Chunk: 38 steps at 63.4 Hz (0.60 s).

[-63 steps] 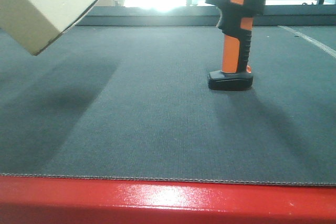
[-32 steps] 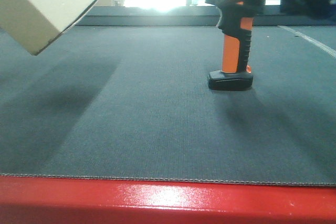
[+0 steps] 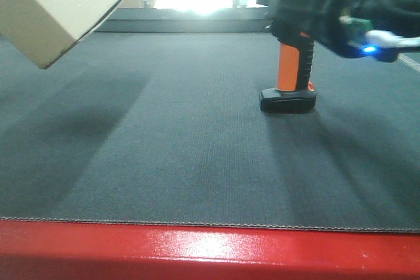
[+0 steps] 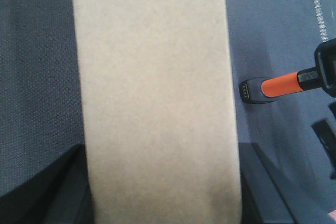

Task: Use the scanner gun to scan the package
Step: 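Grasp the orange scanner gun handle with the right gripper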

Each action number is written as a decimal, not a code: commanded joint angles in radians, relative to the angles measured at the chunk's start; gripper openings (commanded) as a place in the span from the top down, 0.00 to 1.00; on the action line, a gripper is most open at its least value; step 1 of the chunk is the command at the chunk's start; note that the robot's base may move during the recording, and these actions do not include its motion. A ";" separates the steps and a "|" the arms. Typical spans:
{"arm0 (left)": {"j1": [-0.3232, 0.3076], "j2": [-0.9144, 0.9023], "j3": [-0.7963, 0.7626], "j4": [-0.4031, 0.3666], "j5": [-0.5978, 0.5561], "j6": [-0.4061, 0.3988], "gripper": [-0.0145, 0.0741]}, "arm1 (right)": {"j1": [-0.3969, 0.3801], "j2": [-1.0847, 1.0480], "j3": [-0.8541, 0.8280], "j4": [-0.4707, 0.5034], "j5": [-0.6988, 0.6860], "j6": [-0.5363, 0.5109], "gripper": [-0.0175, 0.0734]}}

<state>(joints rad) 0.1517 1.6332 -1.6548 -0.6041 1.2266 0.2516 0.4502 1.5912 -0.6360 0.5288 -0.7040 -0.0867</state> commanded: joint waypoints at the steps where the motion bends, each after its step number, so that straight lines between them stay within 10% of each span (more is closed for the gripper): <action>1: 0.005 -0.011 -0.003 -0.030 -0.006 -0.004 0.96 | 0.003 0.040 -0.041 0.038 -0.035 -0.001 0.19; 38: 0.005 -0.011 -0.003 -0.015 -0.006 -0.004 0.96 | 0.003 0.162 -0.154 0.070 -0.102 -0.001 0.19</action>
<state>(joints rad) 0.1517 1.6332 -1.6548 -0.6000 1.2266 0.2516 0.4526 1.7456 -0.7757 0.6013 -0.7636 -0.0867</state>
